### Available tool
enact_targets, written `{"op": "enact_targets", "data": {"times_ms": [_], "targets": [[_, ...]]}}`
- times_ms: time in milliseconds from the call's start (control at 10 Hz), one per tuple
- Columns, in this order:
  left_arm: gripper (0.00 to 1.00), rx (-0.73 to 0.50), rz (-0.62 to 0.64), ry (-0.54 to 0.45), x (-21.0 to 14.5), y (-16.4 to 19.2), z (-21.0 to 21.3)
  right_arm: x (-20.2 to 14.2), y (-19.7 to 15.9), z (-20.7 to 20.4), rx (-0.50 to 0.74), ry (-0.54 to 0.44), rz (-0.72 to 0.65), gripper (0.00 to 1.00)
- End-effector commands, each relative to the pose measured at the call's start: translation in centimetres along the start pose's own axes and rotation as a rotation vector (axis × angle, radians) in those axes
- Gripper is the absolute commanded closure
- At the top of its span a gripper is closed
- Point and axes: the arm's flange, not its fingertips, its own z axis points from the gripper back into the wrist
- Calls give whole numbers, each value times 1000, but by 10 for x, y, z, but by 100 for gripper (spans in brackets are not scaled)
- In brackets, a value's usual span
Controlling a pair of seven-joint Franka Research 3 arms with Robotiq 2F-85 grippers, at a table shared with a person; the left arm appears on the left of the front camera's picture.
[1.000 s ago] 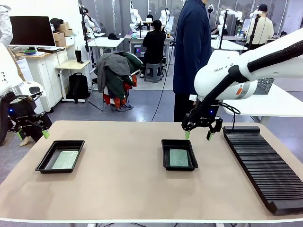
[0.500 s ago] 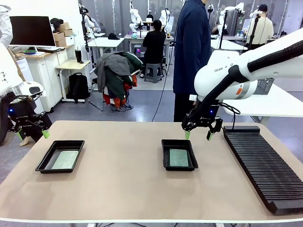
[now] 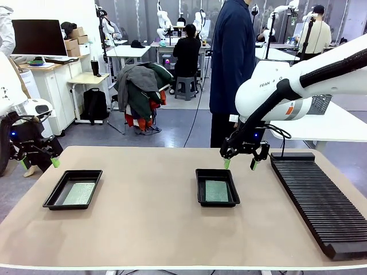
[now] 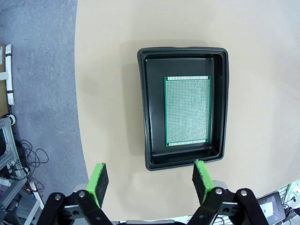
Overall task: Inspect and transfer BCBs to ESD trays.
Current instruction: Pick up the ESD tray and place it on the left side of the table.
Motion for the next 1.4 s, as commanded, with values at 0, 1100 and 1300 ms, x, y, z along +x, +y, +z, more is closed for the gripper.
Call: {"op": "enact_targets", "data": {"times_ms": [0,1100,1300], "targets": [[4,0,0,0,0,0,0,0,0,0,0,0,0,0],[4,116,-80,6,63,-317,28,-65,-155,10,431,-57,-34,0],[4,127,-73,4,69,-360,18,-67,-182,13,469,-76,-22,0]]}}
